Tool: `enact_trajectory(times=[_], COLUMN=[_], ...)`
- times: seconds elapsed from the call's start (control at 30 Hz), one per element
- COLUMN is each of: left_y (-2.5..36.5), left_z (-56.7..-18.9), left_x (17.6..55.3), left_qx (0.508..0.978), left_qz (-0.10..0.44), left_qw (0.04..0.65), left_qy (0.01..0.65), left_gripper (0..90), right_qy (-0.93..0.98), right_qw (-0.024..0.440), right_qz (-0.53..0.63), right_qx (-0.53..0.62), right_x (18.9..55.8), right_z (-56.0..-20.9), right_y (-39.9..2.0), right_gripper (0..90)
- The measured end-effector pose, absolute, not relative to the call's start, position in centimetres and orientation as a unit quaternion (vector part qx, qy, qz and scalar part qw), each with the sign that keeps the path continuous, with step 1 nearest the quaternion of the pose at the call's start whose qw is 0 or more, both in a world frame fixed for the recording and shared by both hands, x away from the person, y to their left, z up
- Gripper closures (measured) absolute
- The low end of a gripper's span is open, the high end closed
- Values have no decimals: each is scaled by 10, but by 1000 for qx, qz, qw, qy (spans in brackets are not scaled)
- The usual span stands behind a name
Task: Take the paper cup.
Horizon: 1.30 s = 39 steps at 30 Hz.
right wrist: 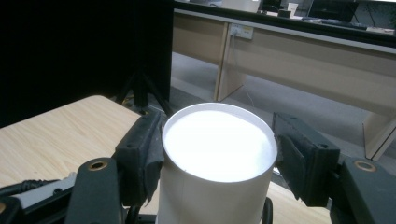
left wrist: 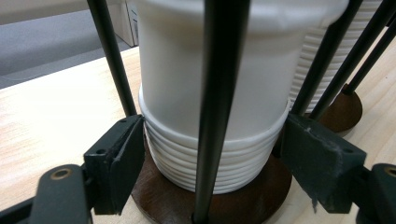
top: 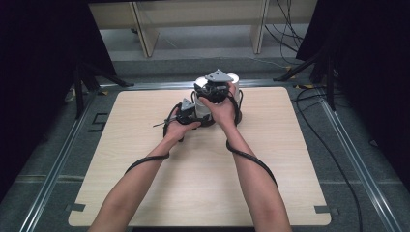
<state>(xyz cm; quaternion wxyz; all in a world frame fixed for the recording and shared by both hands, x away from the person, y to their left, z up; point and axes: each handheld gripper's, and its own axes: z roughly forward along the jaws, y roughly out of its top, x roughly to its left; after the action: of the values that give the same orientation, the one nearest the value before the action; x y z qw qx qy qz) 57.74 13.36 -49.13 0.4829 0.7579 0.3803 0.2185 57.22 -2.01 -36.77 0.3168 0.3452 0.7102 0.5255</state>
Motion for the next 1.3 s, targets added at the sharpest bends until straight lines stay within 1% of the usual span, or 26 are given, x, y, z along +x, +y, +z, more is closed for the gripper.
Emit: enact_trajectory(times=[0.07, 0.13, 0.23, 0.27, 0.37, 0.43, 0.53, 0.57, 0.63, 0.7, 0.77, 0.83, 0.9, 0.93, 0.97, 1.0, 1.17, 1.3], left_y=[132, 133, 133, 133, 134, 138, 140, 142, 143, 145, 147, 149, 152, 154, 155, 156, 164, 171], left_z=[-491, -491, -489, -489, -485, -481, -478, -476, -473, -470, -466, -462, -459, -457, -456, -455, -451, -447], left_x=[577, 577, 574, 573, 570, 569, 567, 565, 562, 559, 555, 551, 547, 545, 543, 541, 530, 519], left_qx=[750, 751, 753, 755, 756, 764, 759, 761, 759, 760, 759, 758, 761, 760, 755, 756, 755, 751], left_qz=[216, 221, 223, 224, 227, 234, 233, 237, 237, 238, 243, 244, 247, 247, 245, 245, 238, 241], left_qw=[494, 492, 490, 488, 484, 470, 473, 471, 474, 473, 473, 477, 472, 474, 480, 479, 486, 495], left_qy=[383, 382, 378, 377, 377, 375, 382, 379, 379, 377, 374, 373, 370, 369, 373, 373, 371, 366], left_gripper=[222, 218, 189, 176, 143, 136, 100, 92, 76, 60, 47, 38, 29, 26, 22, 18, 0, 0], right_qy=[709, 707, 704, 702, 699, 698, 696, 696, 691, 691, 690, 687, 686, 686, 687, 685, 685, 683], right_qw=[309, 314, 315, 321, 316, 320, 307, 319, 323, 316, 320, 311, 321, 314, 322, 314, 327, 315], right_qz=[529, 532, 535, 537, 542, 543, 549, 548, 553, 556, 557, 561, 561, 564, 559, 564, 563, 568], right_qx=[348, 343, 344, 340, 344, 340, 346, 338, 334, 337, 334, 343, 334, 336, 334, 339, 327, 334], right_x=[570, 569, 569, 569, 566, 565, 561, 561, 559, 556, 553, 550, 549, 547, 545, 543, 533, 524], right_z=[-364, -360, -356, -354, -351, -348, -344, -342, -339, -337, -334, -333, -332, -331, -329, -328, -326, -330], right_y=[-21, -21, -21, -23, -24, -26, -26, -27, -28, -29, -29, -29, -30, -29, -30, -30, -34, -39], right_gripper=[364, 363, 364, 363, 364, 364, 364, 364, 364, 364, 364, 364, 364, 364, 364, 364, 364, 364])
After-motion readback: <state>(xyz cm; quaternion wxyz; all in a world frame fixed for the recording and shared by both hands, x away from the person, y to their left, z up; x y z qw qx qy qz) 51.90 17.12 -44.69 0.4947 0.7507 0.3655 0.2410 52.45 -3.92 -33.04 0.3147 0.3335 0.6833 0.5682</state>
